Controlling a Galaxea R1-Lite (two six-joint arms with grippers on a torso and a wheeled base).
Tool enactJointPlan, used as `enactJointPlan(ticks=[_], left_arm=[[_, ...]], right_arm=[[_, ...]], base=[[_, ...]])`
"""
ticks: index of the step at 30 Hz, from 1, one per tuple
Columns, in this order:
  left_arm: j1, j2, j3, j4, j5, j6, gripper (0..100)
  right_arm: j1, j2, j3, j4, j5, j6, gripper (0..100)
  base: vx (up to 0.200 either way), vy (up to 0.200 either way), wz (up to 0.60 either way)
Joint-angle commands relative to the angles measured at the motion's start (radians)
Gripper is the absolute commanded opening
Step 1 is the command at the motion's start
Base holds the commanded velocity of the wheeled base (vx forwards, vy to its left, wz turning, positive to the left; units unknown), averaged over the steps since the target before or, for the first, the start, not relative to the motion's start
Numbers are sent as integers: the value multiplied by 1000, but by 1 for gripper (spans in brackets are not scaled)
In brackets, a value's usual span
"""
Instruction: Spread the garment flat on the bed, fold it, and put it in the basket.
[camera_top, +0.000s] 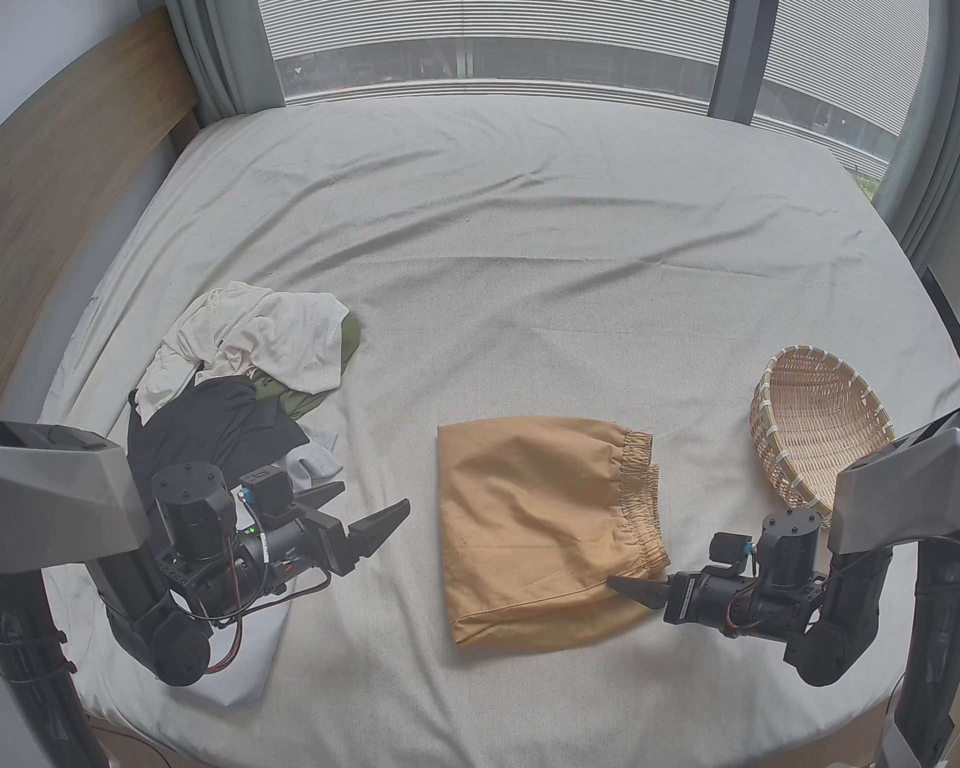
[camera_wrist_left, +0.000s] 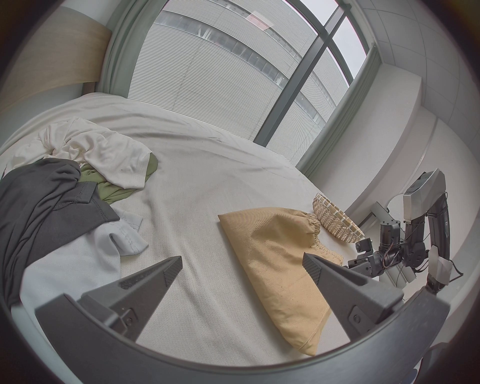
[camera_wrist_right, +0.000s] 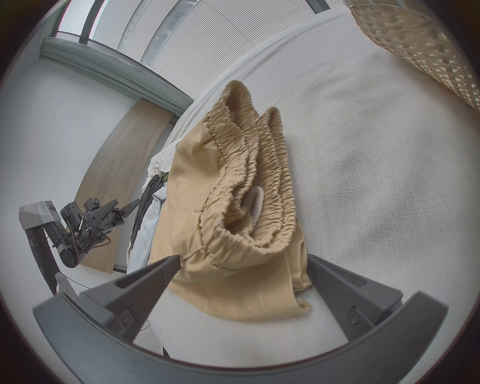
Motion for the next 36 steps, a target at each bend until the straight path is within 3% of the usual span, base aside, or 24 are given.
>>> enactJointPlan(ticks=[1, 14, 15, 34, 36], left_arm=[[1, 4, 0, 0, 0, 0, 100], [3, 4, 14, -2, 0, 2, 100], [3, 4, 14, 0, 0, 2, 100], [3, 7, 19, 0, 0, 6, 100], [1, 7, 20, -2, 0, 17, 100]], right_arm=[[23, 5, -37, 0, -2, 19, 100], [42, 23, -72, -2, -6, 44, 100], [42, 23, -71, -2, -6, 44, 0], [74, -54, -52, -2, 6, 42, 0], [91, -109, -26, -2, 43, 41, 0]], base=[[0, 0, 0], [0, 0, 0], [0, 0, 0], [0, 0, 0], [0, 0, 0]])
